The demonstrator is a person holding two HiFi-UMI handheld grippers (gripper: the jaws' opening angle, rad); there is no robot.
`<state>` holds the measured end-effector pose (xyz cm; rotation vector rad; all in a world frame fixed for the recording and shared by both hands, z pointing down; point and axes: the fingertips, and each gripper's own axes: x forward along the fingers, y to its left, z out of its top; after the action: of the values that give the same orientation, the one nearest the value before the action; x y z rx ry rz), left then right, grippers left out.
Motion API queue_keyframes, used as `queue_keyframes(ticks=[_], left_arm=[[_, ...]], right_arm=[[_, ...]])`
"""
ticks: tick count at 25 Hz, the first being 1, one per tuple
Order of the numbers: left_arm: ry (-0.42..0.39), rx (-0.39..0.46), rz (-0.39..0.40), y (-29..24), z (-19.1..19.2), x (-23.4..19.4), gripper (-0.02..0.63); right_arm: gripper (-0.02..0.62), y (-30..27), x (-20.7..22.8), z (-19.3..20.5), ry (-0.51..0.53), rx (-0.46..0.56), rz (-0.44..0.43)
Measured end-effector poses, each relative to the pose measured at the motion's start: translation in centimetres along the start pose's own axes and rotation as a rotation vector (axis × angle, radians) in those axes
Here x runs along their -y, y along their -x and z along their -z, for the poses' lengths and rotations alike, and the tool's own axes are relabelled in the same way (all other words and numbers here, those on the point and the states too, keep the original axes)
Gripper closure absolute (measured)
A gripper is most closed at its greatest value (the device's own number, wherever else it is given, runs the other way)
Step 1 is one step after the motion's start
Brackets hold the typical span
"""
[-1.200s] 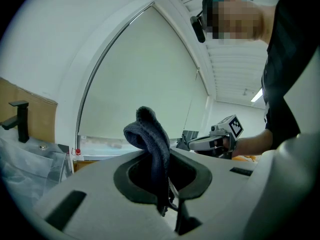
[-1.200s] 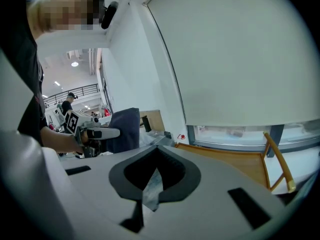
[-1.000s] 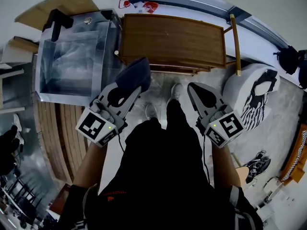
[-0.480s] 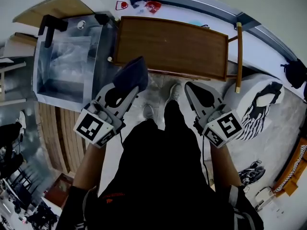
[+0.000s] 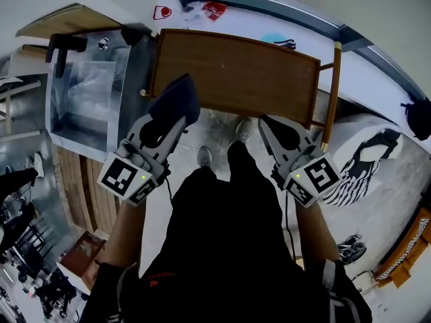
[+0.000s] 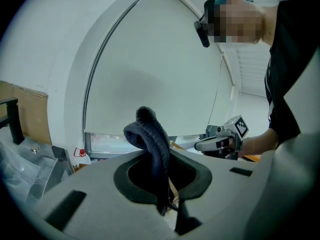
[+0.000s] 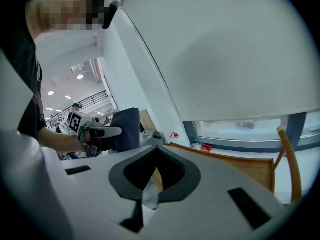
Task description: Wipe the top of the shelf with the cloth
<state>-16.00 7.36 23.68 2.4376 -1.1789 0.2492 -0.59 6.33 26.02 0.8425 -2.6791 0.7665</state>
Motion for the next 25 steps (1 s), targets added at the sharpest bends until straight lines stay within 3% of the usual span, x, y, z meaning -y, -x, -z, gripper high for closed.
queue_keyframes(ticks=[7,15,25], left_arm=[[0.0,-0.012,-0.069,-3.8,-1.0,-1.9,0.549],[0.03,-0.039,-0.101,-6.2,0.8,-3.3,0.549],[0.051,-0.098,-0.115,-9.2,3.9,-10.5,0.549]], right_arm=[[0.591,-0.5,4.8,-0.6,-0.026,-0.018,-0.03],[0.591,-1.7,8.1,0.1,-0.041,-0.044,-0.038],[0.591,-5.0,9.4,2.0,-0.078,-0.095,0.007]])
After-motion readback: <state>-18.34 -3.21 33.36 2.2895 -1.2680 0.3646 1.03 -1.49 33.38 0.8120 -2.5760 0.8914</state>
